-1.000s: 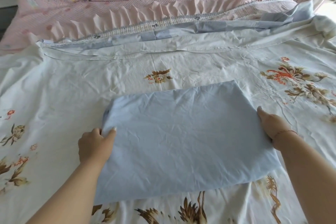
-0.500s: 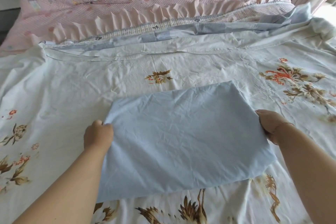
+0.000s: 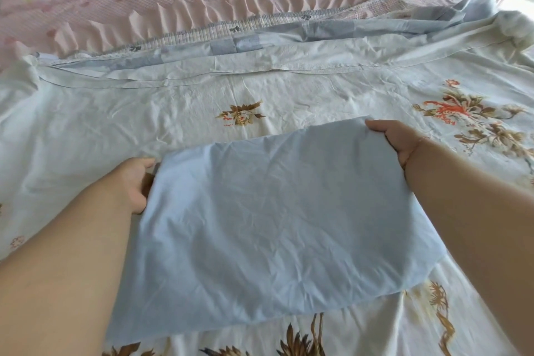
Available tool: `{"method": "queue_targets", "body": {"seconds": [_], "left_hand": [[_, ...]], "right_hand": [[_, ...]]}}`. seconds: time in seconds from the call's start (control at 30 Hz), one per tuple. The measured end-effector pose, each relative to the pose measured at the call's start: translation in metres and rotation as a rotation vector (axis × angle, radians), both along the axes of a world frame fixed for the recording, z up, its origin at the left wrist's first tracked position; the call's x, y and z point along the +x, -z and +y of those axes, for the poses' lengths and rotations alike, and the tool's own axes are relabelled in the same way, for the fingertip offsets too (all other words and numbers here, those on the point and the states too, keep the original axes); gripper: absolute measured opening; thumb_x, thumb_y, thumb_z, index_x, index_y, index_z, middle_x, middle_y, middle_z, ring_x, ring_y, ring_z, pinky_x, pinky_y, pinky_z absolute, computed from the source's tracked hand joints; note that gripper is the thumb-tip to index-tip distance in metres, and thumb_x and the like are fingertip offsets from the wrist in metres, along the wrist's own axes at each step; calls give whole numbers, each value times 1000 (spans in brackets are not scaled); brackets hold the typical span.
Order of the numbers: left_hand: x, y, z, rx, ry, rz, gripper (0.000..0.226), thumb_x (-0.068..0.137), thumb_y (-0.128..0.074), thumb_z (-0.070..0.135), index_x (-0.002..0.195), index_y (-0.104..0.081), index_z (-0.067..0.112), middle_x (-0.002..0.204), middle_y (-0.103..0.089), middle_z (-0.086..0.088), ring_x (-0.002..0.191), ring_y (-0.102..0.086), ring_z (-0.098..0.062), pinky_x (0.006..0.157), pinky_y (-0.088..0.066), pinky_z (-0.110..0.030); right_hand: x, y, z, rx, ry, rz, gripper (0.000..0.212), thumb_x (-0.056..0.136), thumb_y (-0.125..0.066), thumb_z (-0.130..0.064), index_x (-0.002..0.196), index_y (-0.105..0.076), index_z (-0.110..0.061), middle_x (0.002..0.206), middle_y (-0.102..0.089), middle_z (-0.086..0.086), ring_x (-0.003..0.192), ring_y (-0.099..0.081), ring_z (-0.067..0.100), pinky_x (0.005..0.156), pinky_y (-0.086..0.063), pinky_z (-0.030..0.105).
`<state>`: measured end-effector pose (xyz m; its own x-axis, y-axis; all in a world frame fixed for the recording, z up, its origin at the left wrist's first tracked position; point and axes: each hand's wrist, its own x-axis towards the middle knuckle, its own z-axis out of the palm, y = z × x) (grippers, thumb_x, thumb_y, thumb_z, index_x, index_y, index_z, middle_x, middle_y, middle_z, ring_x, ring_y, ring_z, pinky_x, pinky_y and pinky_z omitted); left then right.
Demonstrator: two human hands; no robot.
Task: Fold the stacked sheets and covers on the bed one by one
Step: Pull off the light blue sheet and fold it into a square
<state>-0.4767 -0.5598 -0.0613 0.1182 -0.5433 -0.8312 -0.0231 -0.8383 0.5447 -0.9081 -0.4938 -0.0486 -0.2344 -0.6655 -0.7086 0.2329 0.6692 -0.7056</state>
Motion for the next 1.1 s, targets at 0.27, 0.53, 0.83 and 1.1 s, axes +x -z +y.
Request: {"method": "queue_targets", "body": {"seconds": [0.27, 0.53, 0.83, 1.1], "left_hand": [[-10, -10, -1, -83, -2, 96, 32, 95, -50, 36, 84, -66, 10, 71, -69, -6, 61, -68, -22, 69, -48, -35], [12, -16, -7, -221, -208, 33, 31, 104, -40, 29, 107, -62, 7, 88, -71, -7, 79, -65, -22, 85, -47, -42], [25, -3, -17, -328, -108, -506, 61, 86, -60, 50, 125, -54, 2, 124, -60, -20, 111, -58, -38, 96, -48, -49], [-43, 48, 56, -905, 1103, -1179, 73, 89, -16, 55, 149, -36, 19, 156, -32, -10, 146, -25, -23, 117, -1, -43]], "right_hand": [[2, 2, -9, -79, 133, -53, 36, 100, -38, -37, 94, -56, -7, 58, -69, 5, 50, -67, 17, 53, -52, 27], [-14, 9, -13, -61, 299, -11, 33, 100, -33, -18, 73, -49, -6, 56, -56, 6, 55, -54, 19, 44, -48, 20], [-18, -27, -23, -39, 75, 940, 32, 98, -43, -17, 117, -60, 3, 115, -57, 28, 116, -52, 39, 80, -39, 33], [70, 30, 42, -441, -786, 1473, 56, 91, -29, -51, 136, -47, -24, 139, -49, 6, 130, -43, 26, 109, -28, 45]]}}
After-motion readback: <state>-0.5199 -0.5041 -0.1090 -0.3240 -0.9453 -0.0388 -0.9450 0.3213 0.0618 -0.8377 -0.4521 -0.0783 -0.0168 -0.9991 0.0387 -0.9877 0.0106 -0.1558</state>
